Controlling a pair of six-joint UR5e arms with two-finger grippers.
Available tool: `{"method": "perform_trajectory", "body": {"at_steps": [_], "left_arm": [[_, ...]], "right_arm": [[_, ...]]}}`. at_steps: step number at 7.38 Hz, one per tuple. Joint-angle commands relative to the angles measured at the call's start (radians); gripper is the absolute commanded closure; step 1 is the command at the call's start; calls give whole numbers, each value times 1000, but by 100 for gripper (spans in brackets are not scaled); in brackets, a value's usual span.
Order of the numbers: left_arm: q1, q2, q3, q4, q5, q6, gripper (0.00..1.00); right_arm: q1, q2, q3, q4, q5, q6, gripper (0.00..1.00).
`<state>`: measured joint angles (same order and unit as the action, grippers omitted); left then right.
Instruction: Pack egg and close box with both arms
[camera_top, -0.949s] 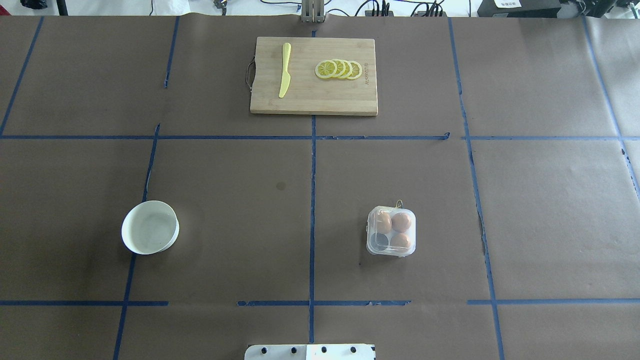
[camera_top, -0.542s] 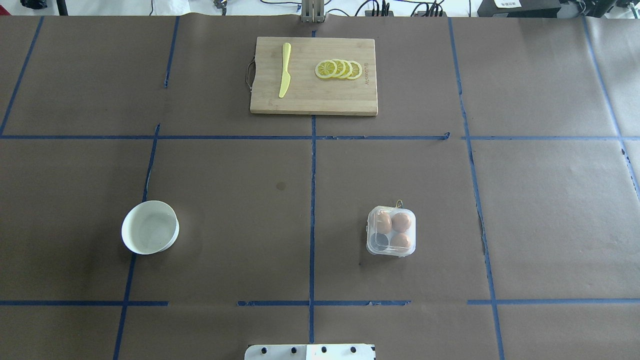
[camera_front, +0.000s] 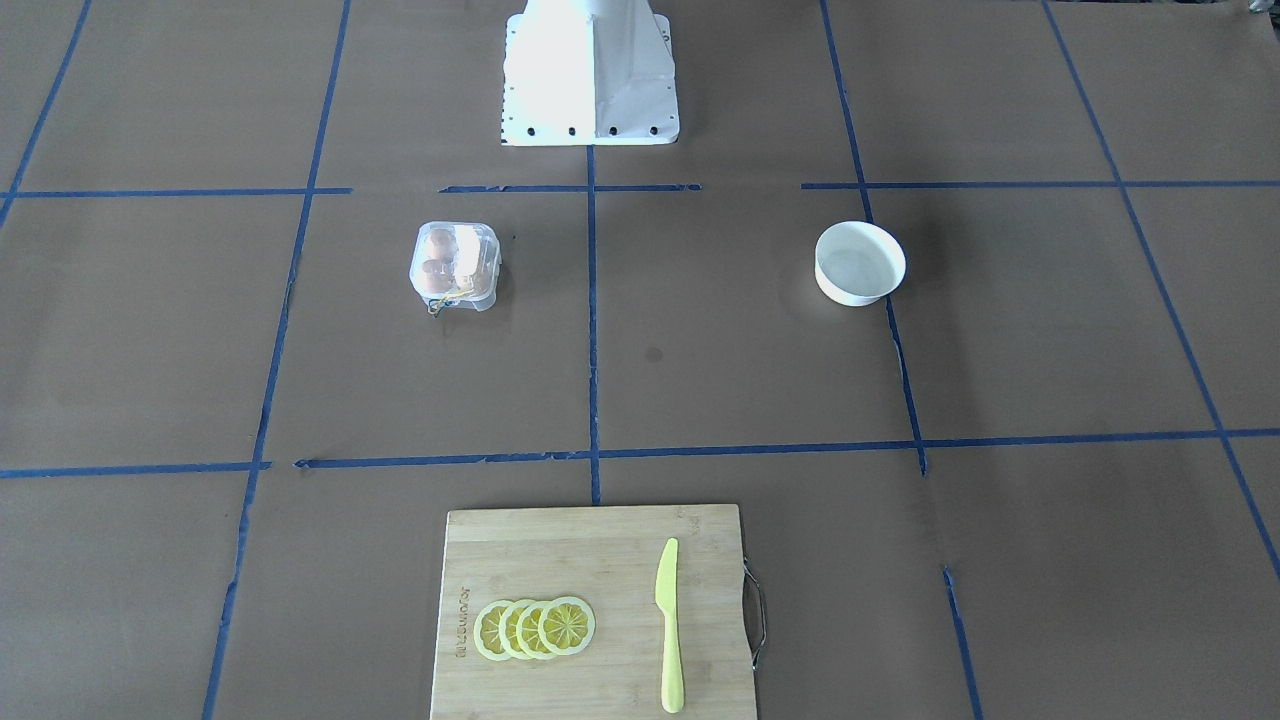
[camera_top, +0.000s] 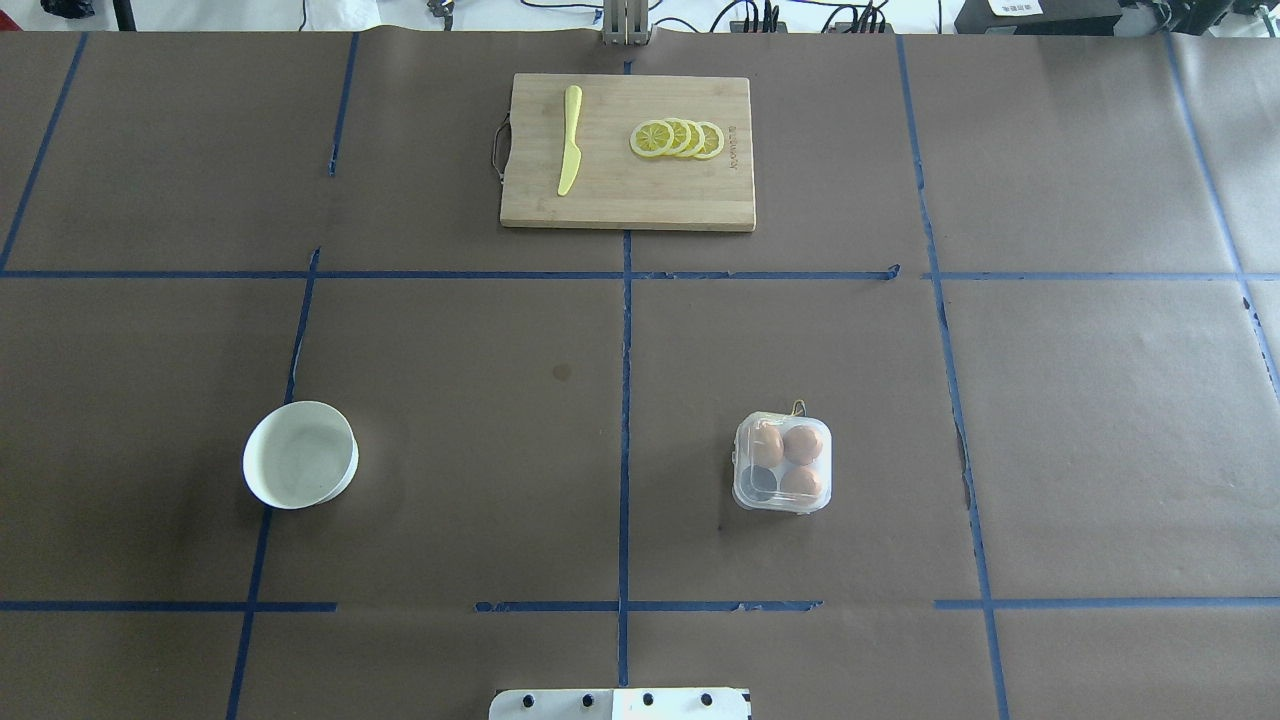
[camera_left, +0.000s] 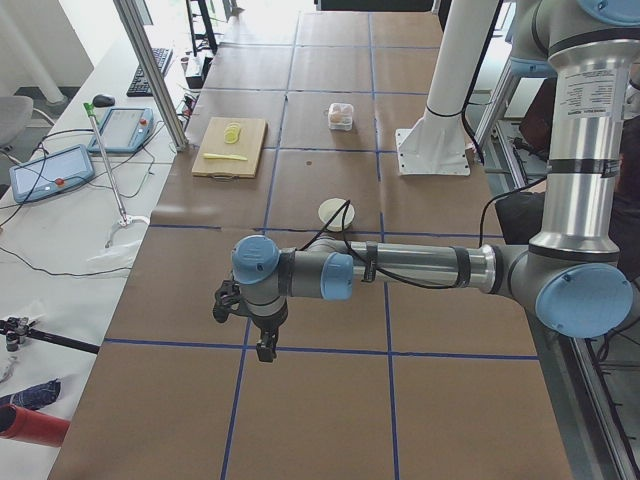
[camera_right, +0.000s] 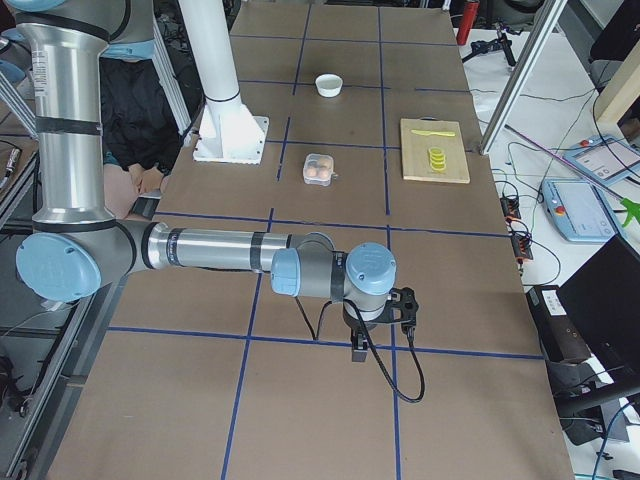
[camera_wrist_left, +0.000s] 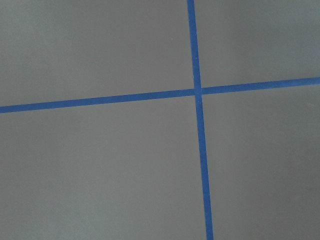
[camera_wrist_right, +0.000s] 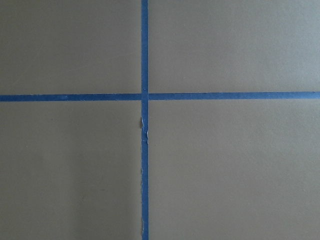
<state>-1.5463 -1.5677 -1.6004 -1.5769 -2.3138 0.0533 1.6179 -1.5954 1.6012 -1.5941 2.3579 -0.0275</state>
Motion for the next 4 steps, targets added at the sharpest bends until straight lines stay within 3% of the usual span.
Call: {"method": "perform_trajectory", "body": {"at_steps": [1,4], "left_arm": [[0,0,-4,0,-1,0,0],[0,-2,-18,-20,-4,-65,0]], "right_arm": [[0,0,2,0,0,0,0],[0,0,8,0,0,1,0]]}}
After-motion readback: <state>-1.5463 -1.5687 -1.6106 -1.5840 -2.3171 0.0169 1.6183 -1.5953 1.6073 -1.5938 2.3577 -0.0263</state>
